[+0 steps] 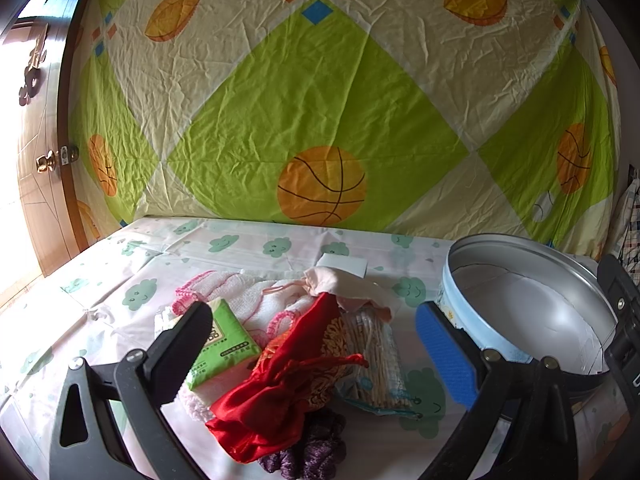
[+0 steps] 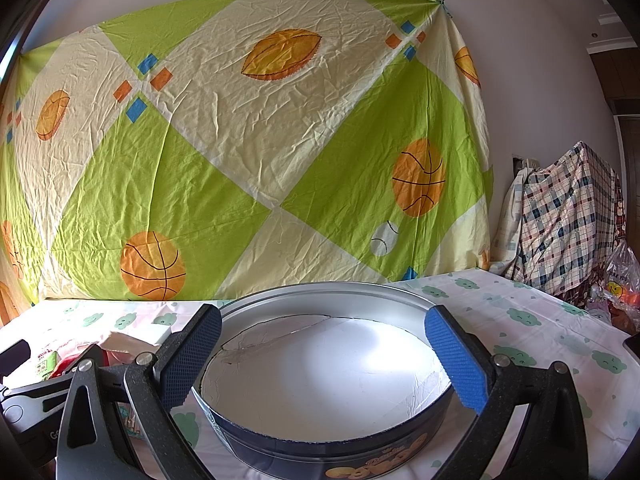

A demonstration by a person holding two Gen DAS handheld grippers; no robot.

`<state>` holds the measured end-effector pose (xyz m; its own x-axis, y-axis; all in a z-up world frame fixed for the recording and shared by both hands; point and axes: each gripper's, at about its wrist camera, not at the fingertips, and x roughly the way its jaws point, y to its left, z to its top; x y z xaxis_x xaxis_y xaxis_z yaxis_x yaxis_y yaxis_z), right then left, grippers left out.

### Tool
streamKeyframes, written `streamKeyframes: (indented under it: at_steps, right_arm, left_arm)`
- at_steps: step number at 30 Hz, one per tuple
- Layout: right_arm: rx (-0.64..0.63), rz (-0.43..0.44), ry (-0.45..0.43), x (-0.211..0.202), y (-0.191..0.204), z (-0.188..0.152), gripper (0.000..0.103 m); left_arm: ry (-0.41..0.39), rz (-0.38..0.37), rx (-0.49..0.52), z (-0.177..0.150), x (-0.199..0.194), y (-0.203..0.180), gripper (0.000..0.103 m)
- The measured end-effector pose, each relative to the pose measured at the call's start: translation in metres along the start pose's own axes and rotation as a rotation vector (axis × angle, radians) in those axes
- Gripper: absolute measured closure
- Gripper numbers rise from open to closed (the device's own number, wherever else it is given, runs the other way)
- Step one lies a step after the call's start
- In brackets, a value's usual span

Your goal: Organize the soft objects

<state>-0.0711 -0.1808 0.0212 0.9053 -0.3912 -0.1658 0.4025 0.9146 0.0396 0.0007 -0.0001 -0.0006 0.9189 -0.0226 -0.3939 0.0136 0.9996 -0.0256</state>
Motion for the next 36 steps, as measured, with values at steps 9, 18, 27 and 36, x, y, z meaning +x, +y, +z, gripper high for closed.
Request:
streamKeyframes:
  at_steps: [9, 18, 27, 36]
  right_arm:
    - [0.000, -0.001, 0.000, 0.000, 0.000, 0.000, 0.001]
    - [0.001, 0.000, -0.001, -0.001, 0.000, 0.000, 0.001]
    - [0.001, -0.001, 0.001, -0.001, 0.001, 0.000, 0.001]
    - [0.005, 0.045, 0.011, 0.001, 0.003, 0.001, 0.001]
  left_arm:
    - [0.001, 0.000, -0.001, 0.000, 0.000, 0.000, 0.000]
    - [0.004, -0.002, -0.004, -0.004, 0.001, 0.001, 0.000]
    - [0.016, -0.007, -0.011, -0.003, 0.001, 0.001, 0.000]
    - [0.071, -0.032, -0.027, -0.004, 0.004, 0.012, 0.000]
